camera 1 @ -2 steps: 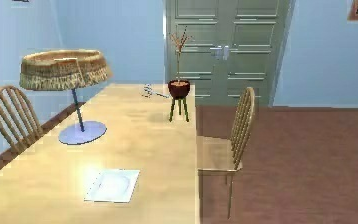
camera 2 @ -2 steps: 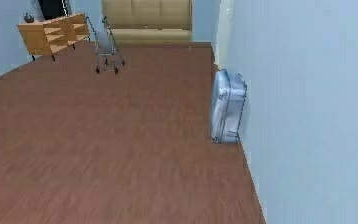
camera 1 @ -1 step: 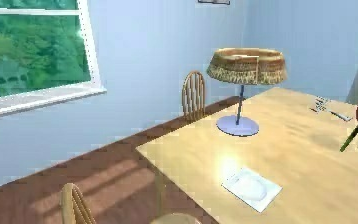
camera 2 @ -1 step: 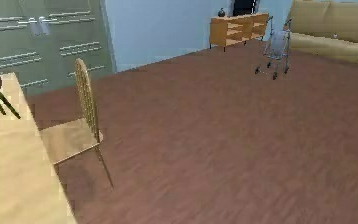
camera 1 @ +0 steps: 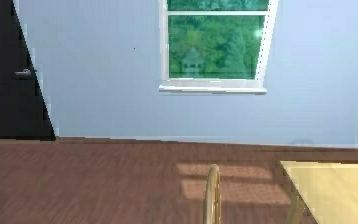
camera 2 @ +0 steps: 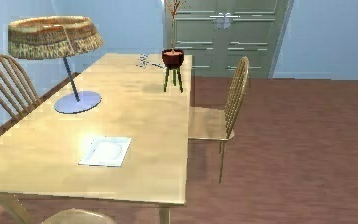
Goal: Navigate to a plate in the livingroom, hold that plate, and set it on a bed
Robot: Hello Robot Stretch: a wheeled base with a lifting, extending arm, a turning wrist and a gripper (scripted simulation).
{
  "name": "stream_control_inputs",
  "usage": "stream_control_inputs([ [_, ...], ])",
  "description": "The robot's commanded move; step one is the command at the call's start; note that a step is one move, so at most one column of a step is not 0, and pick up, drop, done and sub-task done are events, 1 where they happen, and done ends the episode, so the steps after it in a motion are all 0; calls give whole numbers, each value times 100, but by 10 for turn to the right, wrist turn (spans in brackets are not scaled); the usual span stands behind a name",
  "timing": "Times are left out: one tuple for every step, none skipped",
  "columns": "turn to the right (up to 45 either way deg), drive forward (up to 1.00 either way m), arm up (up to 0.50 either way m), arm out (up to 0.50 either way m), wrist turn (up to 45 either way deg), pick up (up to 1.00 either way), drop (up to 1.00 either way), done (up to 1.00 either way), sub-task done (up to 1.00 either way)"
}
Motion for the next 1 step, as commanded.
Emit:
stream_control_inputs([
  [-180,0,0,0,0,0,0,0,0],
])
